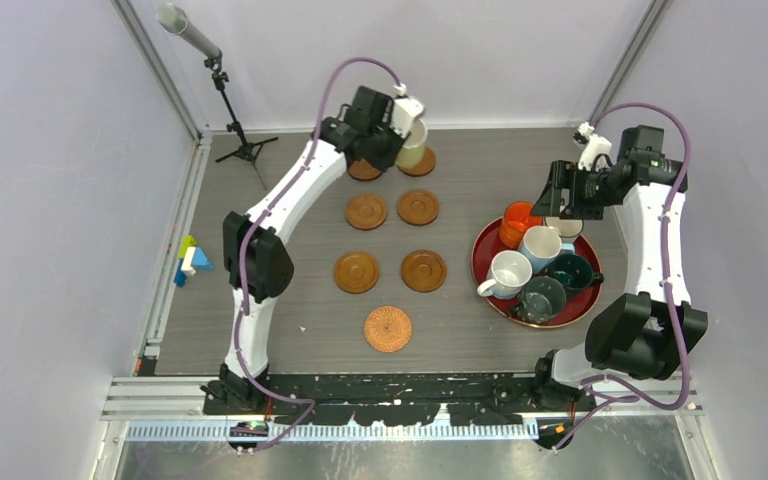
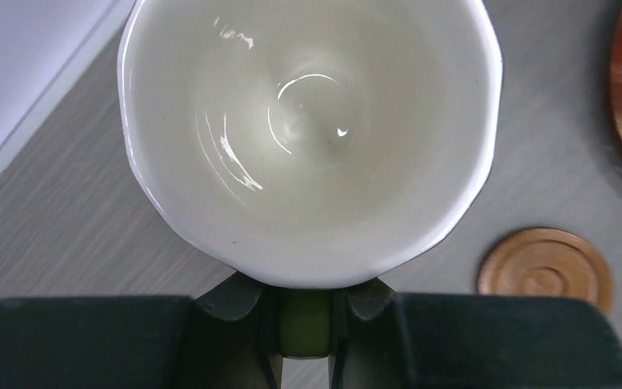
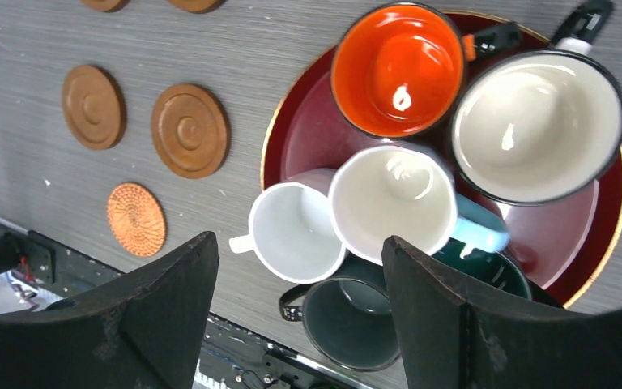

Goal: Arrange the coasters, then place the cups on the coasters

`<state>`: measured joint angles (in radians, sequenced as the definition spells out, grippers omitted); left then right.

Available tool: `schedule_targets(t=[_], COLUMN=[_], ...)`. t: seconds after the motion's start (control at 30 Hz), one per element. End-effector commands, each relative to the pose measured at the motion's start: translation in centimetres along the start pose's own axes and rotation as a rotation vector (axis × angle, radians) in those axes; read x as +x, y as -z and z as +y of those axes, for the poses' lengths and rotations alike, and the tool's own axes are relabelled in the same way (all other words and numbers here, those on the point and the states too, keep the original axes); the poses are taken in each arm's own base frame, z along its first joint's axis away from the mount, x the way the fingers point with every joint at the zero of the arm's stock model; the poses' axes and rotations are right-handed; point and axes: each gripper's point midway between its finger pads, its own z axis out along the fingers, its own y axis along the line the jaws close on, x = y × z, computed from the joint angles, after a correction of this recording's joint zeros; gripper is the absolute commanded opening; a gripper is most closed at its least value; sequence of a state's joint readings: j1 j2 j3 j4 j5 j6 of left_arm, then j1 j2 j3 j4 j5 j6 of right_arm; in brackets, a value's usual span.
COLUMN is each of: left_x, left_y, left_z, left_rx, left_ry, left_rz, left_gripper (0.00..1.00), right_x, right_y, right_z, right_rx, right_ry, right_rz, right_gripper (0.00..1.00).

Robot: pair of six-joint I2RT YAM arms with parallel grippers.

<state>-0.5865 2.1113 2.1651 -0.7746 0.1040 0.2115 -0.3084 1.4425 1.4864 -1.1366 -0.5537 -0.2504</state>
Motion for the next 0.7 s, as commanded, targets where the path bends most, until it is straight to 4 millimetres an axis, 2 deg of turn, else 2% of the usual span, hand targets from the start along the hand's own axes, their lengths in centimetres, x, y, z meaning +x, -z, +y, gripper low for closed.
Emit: schedule_targets(t=[0.0, 0.13, 0.33, 0.5, 0.67], left_x=[-2.8, -1.1, 1.4, 3.5, 4.3], left_y=[1.8, 0.2, -2.4, -4.4, -5.7], left_z=[7.2, 11.8, 16.0, 16.9, 16.9], left_rx=[-0.160, -0.230, -0.273, -0.260, -0.248], left_ry=[0.080, 0.130, 0.181, 0.206, 0.218], left_rz=[-0.115, -0.097, -0.080, -0.046, -0.043], left_gripper=[0.00, 0.00, 0.00, 0.00, 0.00], right_x=[-1.4, -1.4, -1.4, -1.6, -1.8], right_y=[0.0, -0.7, -2.0, -3.0, -3.5], right_z=[2.2, 2.4, 2.7, 2.6, 2.6], right_rx=[-0.071, -0.088, -0.129, -0.140, -0.153], right_ry=[0.001, -0.003, -0.041, -0.063, -0.069], right_rz=[-0.059, -0.062, -0.073, -0.080, -0.080], right_gripper=[0.79, 0.79, 0.79, 0.79, 0.79])
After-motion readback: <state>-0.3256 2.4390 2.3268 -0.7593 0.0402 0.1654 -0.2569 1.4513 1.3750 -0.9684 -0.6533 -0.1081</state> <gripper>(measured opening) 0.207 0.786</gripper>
